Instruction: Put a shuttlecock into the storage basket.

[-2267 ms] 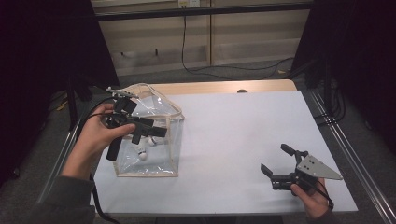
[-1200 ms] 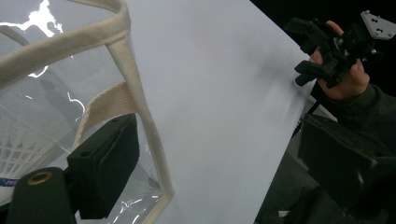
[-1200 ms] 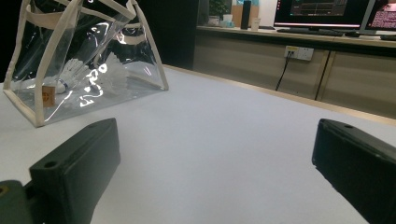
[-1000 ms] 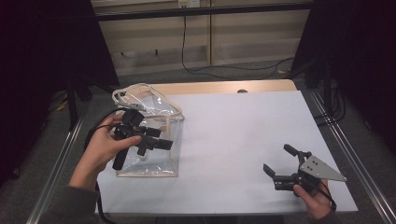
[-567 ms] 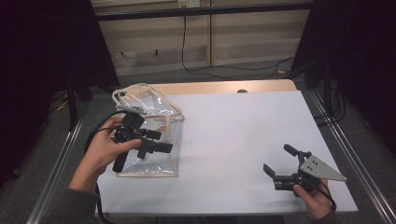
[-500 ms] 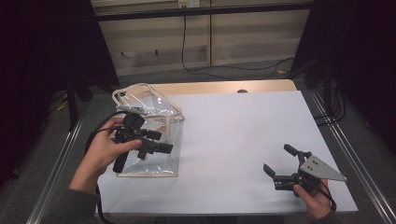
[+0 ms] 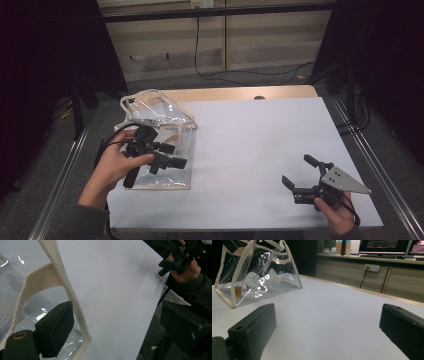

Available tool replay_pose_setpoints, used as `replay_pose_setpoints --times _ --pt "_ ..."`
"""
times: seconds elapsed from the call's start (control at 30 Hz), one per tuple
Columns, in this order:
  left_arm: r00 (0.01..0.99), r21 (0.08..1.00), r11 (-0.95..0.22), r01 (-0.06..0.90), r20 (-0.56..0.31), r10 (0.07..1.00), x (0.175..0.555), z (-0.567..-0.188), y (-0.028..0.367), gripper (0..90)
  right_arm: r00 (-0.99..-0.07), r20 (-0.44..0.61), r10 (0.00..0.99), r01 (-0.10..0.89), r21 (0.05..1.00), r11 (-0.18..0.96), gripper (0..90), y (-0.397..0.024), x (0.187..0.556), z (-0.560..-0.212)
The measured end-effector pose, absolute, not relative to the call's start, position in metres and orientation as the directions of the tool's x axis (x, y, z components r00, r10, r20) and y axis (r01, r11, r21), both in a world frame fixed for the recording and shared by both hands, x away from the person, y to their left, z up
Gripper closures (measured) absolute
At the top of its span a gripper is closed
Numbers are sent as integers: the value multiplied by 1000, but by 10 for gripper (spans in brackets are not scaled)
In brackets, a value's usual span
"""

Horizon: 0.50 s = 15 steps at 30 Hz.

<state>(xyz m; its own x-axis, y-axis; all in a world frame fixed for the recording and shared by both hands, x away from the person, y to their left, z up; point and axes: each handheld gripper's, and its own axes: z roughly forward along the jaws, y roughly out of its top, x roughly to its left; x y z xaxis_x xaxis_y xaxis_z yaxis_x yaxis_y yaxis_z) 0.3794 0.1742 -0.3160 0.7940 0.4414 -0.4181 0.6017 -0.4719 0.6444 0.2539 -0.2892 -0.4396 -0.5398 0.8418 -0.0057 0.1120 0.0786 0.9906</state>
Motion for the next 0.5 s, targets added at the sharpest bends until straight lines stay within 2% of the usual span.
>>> replay_pose_setpoints --times 0.5 --pt "793 645 -471 602 -412 449 374 -328 174 128 -540 -7 842 110 991 78 7 -290 254 -439"
